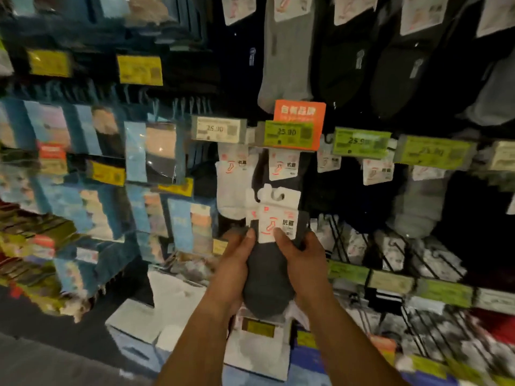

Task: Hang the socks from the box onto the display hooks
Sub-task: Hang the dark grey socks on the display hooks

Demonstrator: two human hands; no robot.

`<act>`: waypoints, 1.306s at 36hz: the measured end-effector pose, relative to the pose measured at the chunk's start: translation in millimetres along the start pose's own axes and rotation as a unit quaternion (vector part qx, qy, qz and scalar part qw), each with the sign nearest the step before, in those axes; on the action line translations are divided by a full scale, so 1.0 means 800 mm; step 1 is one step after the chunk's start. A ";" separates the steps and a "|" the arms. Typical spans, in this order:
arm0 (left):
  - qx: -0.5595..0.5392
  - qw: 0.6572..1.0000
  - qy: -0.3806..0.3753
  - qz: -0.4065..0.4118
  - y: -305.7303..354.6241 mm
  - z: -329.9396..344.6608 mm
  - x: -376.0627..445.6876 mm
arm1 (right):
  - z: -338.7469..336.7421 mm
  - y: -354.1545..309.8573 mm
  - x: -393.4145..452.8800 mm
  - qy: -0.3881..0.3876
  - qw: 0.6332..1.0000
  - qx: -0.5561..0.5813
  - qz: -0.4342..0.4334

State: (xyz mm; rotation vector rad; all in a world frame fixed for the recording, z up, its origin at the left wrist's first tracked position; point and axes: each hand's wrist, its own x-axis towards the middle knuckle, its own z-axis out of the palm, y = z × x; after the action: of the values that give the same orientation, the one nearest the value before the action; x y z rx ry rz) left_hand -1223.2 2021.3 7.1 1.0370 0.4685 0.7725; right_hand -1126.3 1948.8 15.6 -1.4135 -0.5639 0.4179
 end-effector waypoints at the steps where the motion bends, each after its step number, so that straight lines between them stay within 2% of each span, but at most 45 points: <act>1: -0.010 1.000 -0.011 -0.006 0.001 -0.004 0.003 | 0.002 -0.001 0.000 0.006 1.000 0.029 0.005; 5: 0.002 1.000 -0.009 0.015 0.005 -0.026 0.017 | 0.014 0.001 -0.001 0.026 0.997 0.068 0.003; 16: 0.144 0.983 0.053 0.104 0.025 -0.083 0.047 | 0.030 -0.024 0.007 0.061 0.996 0.011 -0.069; 20: 0.169 0.980 0.039 0.097 0.030 -0.092 0.055 | 0.036 -0.037 0.015 0.064 0.994 -0.017 -0.084; 27: 0.147 0.985 0.040 0.079 0.039 -0.096 0.062 | 0.042 -0.049 0.037 0.080 0.992 0.003 -0.094; 36: 0.170 0.983 0.033 0.067 0.038 -0.105 0.073 | 0.043 -0.075 0.066 0.063 0.991 0.000 -0.119; 47: 0.178 0.982 0.036 0.052 0.038 -0.111 0.080 | 0.034 -0.063 0.071 0.078 0.987 -0.031 -0.135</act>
State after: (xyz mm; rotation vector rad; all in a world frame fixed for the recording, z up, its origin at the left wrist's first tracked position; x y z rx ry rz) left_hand -1251.7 2130.6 -4.8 1.3792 0.6336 0.8395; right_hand -1100.0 1997.7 74.1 -1.3911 -0.6334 0.0724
